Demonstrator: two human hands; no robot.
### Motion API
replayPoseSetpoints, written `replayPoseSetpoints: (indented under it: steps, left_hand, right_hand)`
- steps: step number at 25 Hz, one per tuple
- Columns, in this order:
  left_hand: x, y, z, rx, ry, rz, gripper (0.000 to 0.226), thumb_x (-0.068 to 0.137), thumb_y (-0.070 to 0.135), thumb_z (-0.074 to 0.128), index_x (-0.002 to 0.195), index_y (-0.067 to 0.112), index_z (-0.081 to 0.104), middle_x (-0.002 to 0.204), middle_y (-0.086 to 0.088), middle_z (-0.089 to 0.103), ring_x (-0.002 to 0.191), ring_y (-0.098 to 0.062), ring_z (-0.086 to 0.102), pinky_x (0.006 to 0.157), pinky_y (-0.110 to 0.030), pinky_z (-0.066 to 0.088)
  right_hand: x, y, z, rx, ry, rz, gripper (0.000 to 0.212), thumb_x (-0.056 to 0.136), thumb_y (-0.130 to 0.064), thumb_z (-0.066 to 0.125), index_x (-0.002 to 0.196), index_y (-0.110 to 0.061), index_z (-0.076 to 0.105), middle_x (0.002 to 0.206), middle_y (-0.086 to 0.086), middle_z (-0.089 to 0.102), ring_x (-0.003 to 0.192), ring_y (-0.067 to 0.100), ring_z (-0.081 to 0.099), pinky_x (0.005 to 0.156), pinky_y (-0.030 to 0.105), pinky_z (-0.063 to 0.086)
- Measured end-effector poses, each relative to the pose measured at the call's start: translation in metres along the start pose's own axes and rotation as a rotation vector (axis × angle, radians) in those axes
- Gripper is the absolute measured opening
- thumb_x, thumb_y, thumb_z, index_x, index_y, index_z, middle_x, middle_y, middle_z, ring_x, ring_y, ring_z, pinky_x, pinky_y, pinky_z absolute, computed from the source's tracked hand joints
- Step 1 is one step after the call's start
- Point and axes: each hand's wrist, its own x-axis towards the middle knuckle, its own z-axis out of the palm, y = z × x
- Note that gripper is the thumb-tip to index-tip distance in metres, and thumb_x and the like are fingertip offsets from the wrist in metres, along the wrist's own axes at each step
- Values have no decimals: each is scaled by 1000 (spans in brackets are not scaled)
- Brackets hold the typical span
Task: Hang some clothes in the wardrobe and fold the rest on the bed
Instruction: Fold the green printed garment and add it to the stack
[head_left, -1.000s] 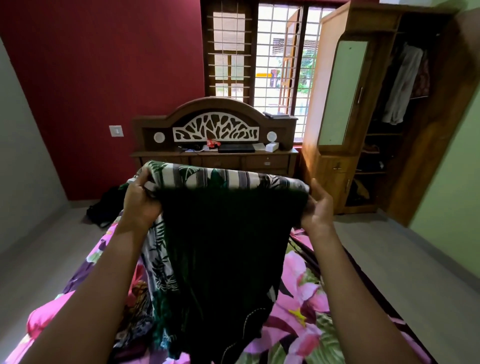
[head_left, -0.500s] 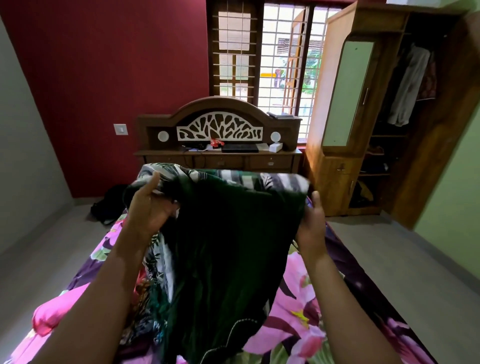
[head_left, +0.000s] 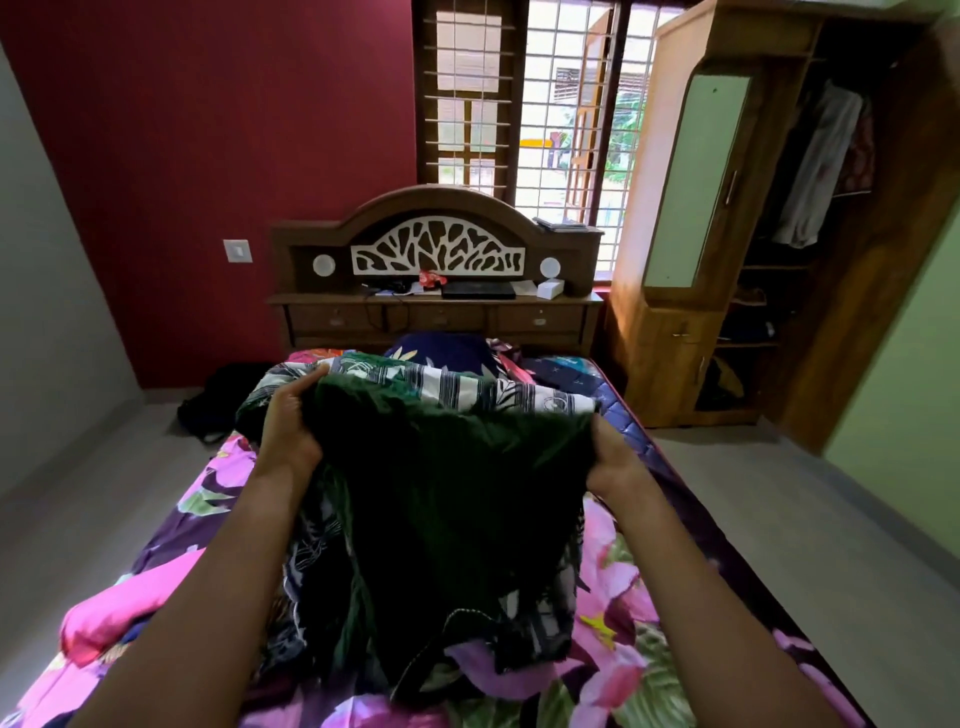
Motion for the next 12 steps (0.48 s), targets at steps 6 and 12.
replayPoseSetpoints:
  steps: [6,12]
  left_hand:
    - [1,-1,-2,51,3,60,58,93,8,44,40,11,67,53,-1,67,51,-11,66,54,-21,56]
    - [13,-11,-11,-18,56,-15,45,90,8,47,53,8,72,61,-6,70,57,-16,68,60,-24,58]
  right_hand:
    - [3,-50,-23,-140,515,-146,10,87,-6,60,97,-4,61,91,17,68,80,30,68,60,37,56]
    - [4,-53,-22,-347,381,-350,24,81,9,62,81,-15,58,76,6,63,59,14,64,51,23,52]
